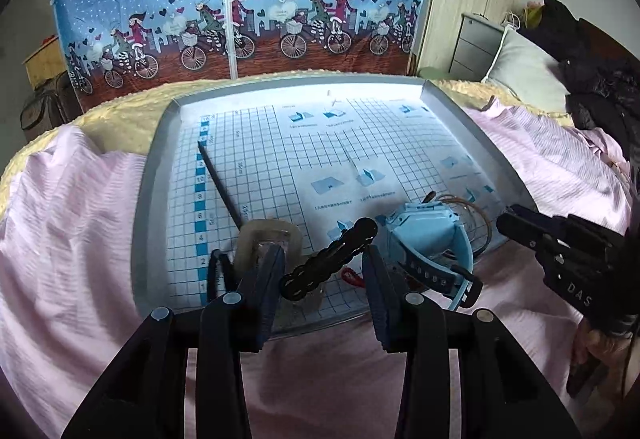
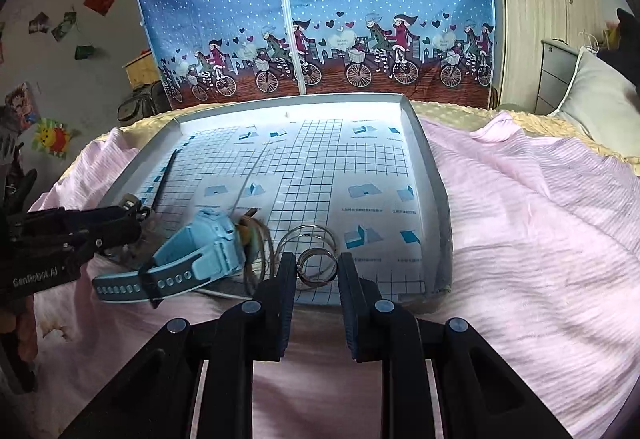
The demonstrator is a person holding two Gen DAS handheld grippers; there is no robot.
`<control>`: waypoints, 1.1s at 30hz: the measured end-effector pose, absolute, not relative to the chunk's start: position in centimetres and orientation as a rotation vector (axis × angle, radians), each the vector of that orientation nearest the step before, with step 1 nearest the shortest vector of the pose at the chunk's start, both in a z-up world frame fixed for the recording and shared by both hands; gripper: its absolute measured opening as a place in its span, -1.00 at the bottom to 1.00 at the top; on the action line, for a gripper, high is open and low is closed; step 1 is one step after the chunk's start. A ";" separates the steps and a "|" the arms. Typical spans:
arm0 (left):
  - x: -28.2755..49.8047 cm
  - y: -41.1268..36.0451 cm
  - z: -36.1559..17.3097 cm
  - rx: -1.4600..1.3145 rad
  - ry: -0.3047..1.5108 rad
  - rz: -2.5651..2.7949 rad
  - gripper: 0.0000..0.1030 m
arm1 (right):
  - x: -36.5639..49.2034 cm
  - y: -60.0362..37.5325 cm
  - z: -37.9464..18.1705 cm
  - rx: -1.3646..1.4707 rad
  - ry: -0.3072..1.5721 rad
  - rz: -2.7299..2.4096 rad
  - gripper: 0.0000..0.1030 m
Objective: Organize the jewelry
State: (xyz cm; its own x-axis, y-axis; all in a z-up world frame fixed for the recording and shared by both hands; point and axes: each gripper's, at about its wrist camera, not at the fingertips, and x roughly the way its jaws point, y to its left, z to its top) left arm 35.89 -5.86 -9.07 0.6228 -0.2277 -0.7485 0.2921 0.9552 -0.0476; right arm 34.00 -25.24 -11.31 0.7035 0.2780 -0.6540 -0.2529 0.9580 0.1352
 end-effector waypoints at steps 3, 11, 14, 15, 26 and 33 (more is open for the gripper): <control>36.2 -5.9 -9.3 0.087 0.846 -0.298 -0.32 | 34.3 -25.5 -11.7 0.047 0.753 0.283 -0.60; 36.6 -5.1 -8.6 0.024 0.866 -0.282 0.25 | 33.8 -25.6 -10.5 0.034 0.719 0.256 0.08; 35.9 -4.2 -7.2 -0.029 0.797 -0.268 0.59 | 32.9 -25.8 -9.1 0.027 0.670 0.245 0.37; 35.5 -3.8 -6.4 -0.048 0.767 -0.268 0.59 | 32.4 -25.9 -8.4 0.029 0.646 0.241 0.45; 28.5 -1.2 1.9 -0.126 0.470 -0.232 0.98 | 26.4 -27.0 -1.9 0.093 0.403 0.273 1.00; 23.1 -2.0 3.7 -0.049 0.373 -0.181 0.98 | 22.7 -26.8 0.9 0.090 0.309 0.303 1.00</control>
